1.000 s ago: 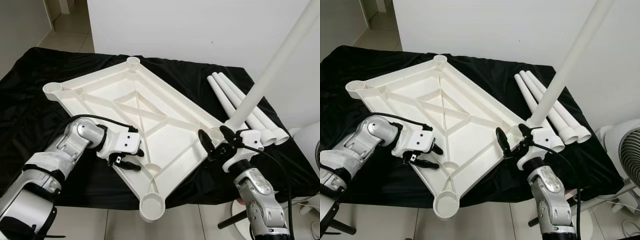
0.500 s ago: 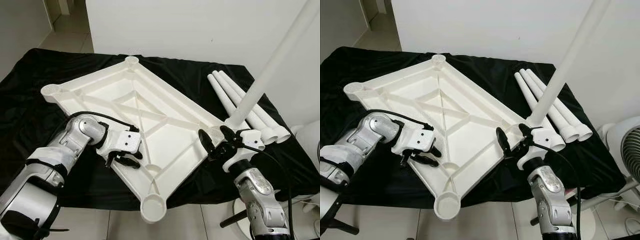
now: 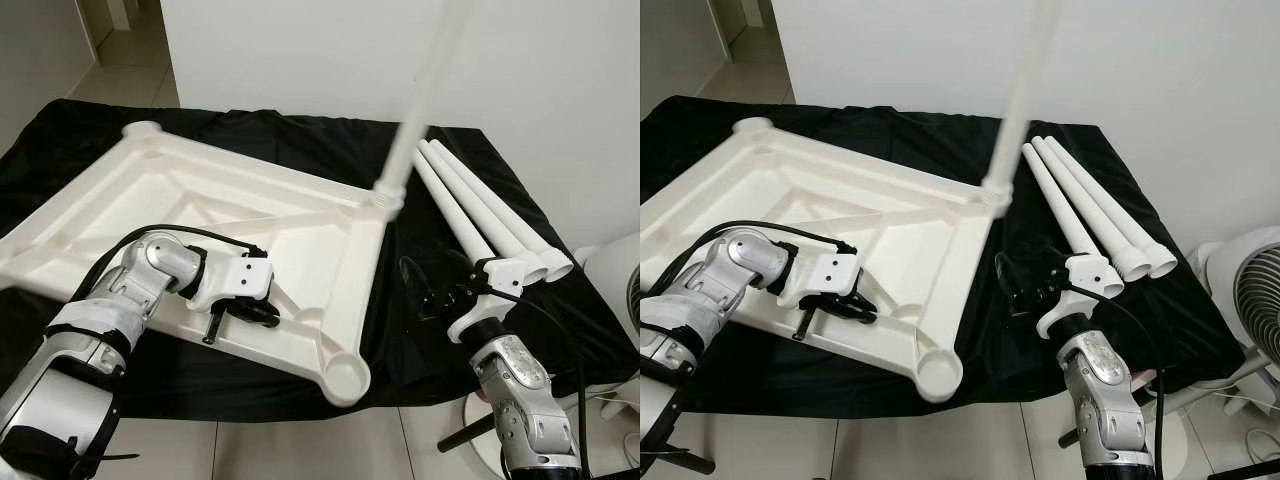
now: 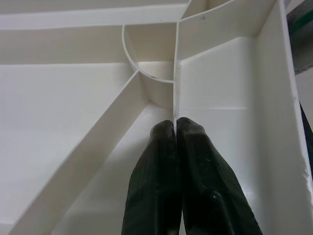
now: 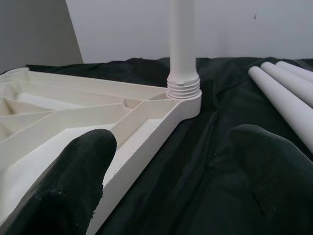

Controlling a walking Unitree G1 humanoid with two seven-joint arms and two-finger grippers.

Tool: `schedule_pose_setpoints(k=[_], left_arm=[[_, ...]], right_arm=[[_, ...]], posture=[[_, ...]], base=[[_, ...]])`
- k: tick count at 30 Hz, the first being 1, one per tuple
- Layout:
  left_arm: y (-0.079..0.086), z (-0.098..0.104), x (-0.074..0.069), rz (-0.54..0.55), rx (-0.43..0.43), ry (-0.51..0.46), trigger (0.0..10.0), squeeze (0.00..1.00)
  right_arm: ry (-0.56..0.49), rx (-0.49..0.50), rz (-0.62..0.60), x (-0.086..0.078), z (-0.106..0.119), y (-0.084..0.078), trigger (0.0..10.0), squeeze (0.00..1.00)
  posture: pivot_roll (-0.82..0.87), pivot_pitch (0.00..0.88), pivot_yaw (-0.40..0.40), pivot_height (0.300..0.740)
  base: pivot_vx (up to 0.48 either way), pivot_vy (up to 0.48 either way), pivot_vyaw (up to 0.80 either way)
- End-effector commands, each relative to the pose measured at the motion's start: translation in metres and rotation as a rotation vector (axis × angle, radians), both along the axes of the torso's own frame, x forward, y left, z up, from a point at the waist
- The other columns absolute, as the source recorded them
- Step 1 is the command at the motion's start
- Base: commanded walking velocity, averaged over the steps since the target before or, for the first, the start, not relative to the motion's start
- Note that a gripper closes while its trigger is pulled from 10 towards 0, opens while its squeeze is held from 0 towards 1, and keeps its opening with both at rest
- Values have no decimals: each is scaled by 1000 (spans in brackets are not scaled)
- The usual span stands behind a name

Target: Building children table

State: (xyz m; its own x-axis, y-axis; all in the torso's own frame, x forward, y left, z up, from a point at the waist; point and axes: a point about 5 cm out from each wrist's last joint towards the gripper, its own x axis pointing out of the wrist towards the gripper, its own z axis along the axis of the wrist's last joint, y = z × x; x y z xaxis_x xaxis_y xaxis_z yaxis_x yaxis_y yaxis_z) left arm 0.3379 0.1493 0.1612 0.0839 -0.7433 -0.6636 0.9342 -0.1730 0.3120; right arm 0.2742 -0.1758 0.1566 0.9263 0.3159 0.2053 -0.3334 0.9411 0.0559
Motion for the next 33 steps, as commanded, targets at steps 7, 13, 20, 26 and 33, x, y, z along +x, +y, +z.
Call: schedule_pose_setpoints(k=[7, 13, 20, 26, 33], left_arm=[[-25, -11, 10, 282, -217, -200, 10000, 153], [-38, -12, 3, 274, -293, -152, 10000, 1000], [-38, 13, 10, 334, -384, -235, 10000, 0], [-33, 37, 10, 365, -451, -287, 10000, 0], [-29, 65, 5, 322, -488, -317, 10000, 0]], right_arm=[[-2, -8, 7, 4, 1, 1, 10000, 0], [-1, -4, 1, 5, 1, 0, 10000, 0], [-9, 16, -5, 8, 3, 2, 10000, 0], [-18, 28, -1, 10, 6, 4, 10000, 0], [-24, 37, 15, 14, 9, 6, 10000, 0]], posture=[[43, 83, -101, 740], [44, 84, -102, 740], [48, 84, -102, 740], [58, 84, -107, 740], [69, 82, -113, 740]], base=[[0, 0, 0], [0, 0, 0], [0, 0, 0], [0, 0, 0], [0, 0, 0]])
